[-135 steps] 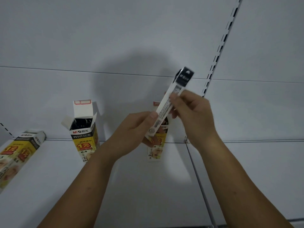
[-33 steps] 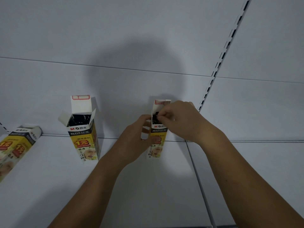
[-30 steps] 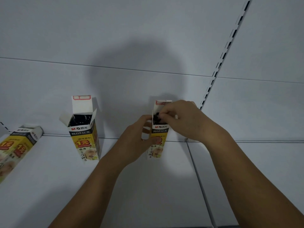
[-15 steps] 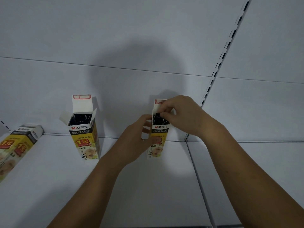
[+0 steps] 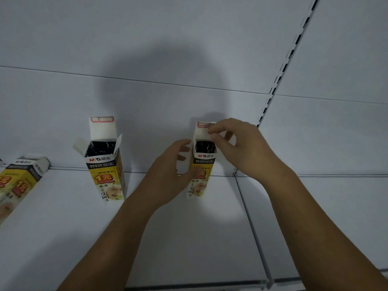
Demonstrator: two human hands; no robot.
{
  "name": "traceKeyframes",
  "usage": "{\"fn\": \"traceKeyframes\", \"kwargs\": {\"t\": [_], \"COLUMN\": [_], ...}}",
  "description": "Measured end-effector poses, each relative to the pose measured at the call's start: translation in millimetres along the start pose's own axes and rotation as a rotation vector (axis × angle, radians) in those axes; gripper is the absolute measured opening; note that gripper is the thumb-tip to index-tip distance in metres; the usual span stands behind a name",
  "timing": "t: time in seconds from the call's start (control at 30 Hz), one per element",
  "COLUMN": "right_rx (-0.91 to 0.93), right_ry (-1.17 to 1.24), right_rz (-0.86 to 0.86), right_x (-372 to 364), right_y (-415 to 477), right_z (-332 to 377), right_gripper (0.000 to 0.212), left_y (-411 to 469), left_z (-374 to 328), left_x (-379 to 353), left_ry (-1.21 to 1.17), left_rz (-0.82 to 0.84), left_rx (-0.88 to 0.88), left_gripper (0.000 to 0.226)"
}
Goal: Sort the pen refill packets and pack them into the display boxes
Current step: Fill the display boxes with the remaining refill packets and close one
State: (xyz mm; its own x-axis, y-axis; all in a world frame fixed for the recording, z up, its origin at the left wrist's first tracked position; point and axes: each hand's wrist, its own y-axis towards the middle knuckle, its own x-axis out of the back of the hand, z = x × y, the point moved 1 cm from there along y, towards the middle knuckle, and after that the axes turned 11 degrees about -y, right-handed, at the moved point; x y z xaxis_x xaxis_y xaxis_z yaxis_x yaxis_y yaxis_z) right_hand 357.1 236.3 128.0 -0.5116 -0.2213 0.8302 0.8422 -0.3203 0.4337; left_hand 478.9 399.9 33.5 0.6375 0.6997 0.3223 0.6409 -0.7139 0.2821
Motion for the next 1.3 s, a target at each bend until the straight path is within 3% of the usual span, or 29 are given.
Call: {"fn": "traceKeyframes", "kwargs": {"t": [0.23,0.47,0.67,0.77,1.0,1.3], "right_rx": [-0.176,-0.311,-0.347,-0.385,-0.492,-0.766], "right_ry": [0.009,-0.084,-0.246,-0.29,-0.358,-0.532], "right_rz": [-0.151,-0.078,-0.047,-0.05,-0.048,-0.088], "right_x": [3.3,1.6,34.9,63.7,147.8,242.5], "right_y": [-47.9,-106.4,-179.1,-228.5,-383.0,-540.7], "right_z": [-0.6,-1.0,-21.2,-37.3,-89.2,-169.0], "right_gripper": [0.023,0.028,0.033,0.035,0.038,0.045], "left_y": [-23.4,-41.7,-70.3,-93.1,-155.2,-203.8], "left_z": [1.6,-7.1,-47.9,-76.9,-152.8,-215.6], "left_x": [9.5,11.4,-17.9,-61.6,-239.6,-428.5], "left_ry": [0.086,0.203,0.342,0.37,0.392,0.408], "left_rz": [-0.112,-0.08,-0.06,-0.024,0.247,0.465], "left_rx": [-0.124,-0.241,-0.354,-0.399,-0.469,-0.577], "left_gripper": [0.062,0.045,0.048,0.049,0.053,0.053]}}
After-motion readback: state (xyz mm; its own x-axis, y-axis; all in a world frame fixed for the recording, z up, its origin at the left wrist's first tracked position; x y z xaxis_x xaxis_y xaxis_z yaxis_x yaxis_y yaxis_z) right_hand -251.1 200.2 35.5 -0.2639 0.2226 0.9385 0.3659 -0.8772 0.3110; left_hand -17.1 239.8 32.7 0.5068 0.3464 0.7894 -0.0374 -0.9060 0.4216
